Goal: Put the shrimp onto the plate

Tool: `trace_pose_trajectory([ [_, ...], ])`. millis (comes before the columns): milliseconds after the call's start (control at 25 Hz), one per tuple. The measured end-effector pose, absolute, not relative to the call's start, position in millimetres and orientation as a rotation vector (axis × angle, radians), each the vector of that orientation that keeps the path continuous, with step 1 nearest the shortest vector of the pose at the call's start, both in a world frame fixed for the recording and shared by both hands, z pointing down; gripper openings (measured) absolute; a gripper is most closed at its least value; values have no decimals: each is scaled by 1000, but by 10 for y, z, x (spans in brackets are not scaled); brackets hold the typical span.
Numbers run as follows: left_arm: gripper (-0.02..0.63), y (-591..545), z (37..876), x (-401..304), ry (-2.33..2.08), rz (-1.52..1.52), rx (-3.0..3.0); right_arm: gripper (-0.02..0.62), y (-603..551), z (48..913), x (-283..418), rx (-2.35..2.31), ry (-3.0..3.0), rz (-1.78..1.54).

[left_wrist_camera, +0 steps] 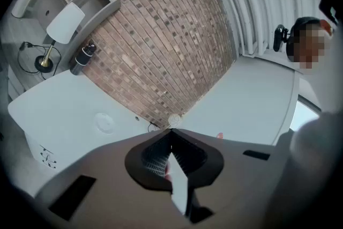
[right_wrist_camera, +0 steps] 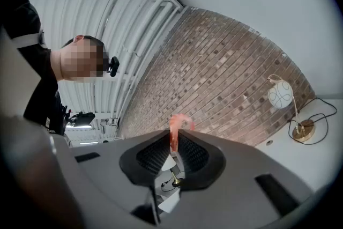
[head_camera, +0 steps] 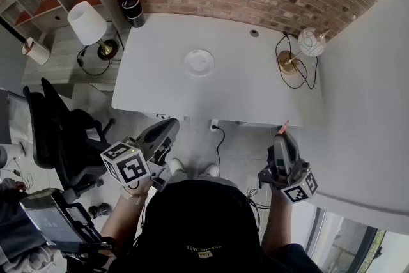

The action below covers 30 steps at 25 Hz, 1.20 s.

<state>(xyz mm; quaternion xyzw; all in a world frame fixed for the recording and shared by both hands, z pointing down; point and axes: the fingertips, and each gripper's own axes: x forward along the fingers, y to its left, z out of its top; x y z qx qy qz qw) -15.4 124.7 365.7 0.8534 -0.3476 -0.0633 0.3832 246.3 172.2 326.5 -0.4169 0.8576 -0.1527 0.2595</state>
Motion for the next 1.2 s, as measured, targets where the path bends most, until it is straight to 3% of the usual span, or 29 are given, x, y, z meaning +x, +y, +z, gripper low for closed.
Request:
trace_pose_trajectory([
  [1200, 3, 1182, 3821, -303, -861, -140, 2133, 44, 1672, 3342, 2375, -1158, 2289, -427],
])
